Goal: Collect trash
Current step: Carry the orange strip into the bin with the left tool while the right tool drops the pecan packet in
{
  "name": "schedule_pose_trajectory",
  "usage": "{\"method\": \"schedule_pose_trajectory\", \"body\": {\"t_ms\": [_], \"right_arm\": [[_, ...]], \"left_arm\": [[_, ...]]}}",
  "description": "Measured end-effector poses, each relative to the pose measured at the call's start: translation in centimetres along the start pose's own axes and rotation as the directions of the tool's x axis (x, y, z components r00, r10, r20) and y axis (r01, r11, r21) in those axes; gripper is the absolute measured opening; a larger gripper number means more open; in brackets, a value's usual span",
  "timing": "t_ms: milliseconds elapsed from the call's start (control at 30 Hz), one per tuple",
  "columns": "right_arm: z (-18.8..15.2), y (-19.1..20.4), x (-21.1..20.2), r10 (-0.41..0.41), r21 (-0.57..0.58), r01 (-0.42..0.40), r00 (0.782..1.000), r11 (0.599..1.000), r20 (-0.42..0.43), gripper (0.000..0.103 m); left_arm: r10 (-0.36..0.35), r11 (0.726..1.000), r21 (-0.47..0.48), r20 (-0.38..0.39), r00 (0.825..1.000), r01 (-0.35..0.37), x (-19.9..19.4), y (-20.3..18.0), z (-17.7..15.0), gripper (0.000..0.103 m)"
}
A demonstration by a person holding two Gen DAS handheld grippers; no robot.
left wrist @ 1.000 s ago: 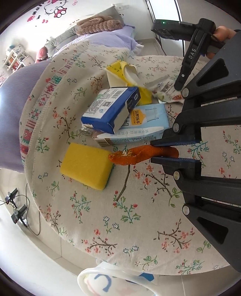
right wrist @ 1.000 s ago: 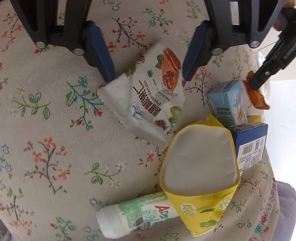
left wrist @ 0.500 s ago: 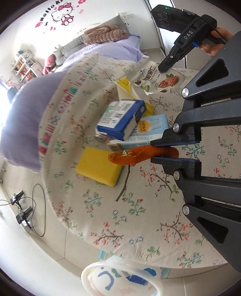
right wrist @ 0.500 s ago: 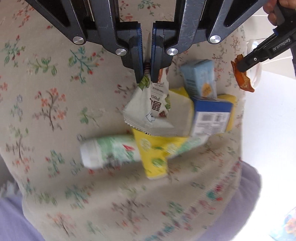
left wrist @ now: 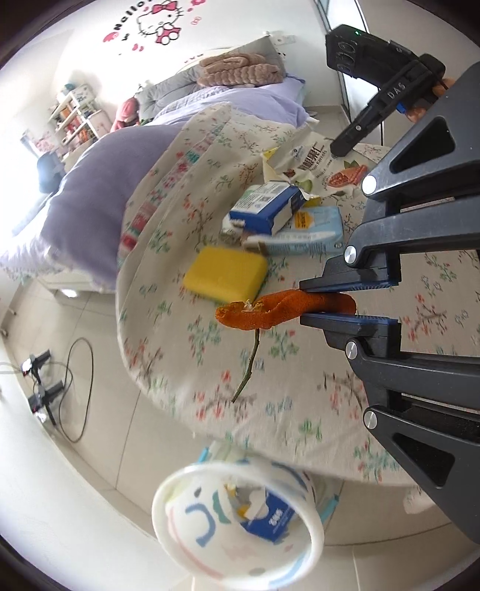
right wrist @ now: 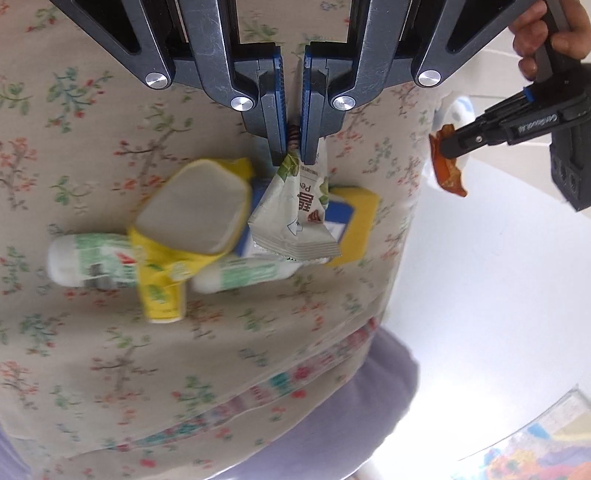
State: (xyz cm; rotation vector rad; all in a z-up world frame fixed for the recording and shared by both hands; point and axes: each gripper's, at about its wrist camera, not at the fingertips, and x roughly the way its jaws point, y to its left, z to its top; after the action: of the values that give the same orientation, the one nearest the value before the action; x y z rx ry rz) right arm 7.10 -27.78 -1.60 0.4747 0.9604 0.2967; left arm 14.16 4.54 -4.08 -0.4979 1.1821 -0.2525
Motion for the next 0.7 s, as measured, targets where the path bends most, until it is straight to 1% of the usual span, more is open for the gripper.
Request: {"method": "schedule_pose_trajectory", "body": {"t_ms": [133,233,300,367,433,500,633,700], "right_arm": [[-0.3,2.0,1.4,0.039,-0.039,-0.040,0.999,0.998,-0.026,0.007],[-0.6,3.6,3.0,0.080,-0.058,-0.084,0.995,0.995,-0.066,0.007],[-0.6,4.7,4.2,0.099,-0.067,-0.105,0.991,0.992,-0.086,0.007],[-0.5,6.2,5.4,0.107,-0.087,-0.116,0.989,0.989,-0.097,0.007],[-0.8,7.7,6.5,0.125,-0.097,-0.137,0.985,0.986,-0.123,0.007],[-0.9,9.7,8.2,0.139,-0.115,-0.157,0.979,0.981,-0.151,0.007],[-1.8,13.7,11.0,0.162,-0.159,-0.195,0.967,0.968,-0.197,0.007],[-2.1,15.6,12.7,0.175,-0.169,-0.214,0.960,0.962,-0.216,0.007]], "left_arm": [[0.057,0.998,-0.041,0.013,0.998,-0.056,-2.2,3.1,1.3,0.011],[0.061,0.994,-0.097,0.028,0.998,-0.058,-3.8,6.3,2.7,0.011],[0.084,0.983,-0.167,0.058,0.995,-0.074,-5.3,9.2,3.8,0.011],[0.107,0.972,-0.216,0.075,0.991,-0.089,-6.3,11.6,4.4,0.011],[0.119,0.963,-0.252,0.073,0.990,-0.097,-6.6,13.5,4.6,0.011],[0.131,0.953,-0.281,0.056,0.990,-0.111,-6.4,15.0,4.7,0.011],[0.119,0.937,-0.335,0.025,0.993,-0.104,-5.8,17.1,4.7,0.011],[0.097,0.924,-0.373,0.022,0.995,-0.081,-5.7,17.9,4.7,0.011]]}}
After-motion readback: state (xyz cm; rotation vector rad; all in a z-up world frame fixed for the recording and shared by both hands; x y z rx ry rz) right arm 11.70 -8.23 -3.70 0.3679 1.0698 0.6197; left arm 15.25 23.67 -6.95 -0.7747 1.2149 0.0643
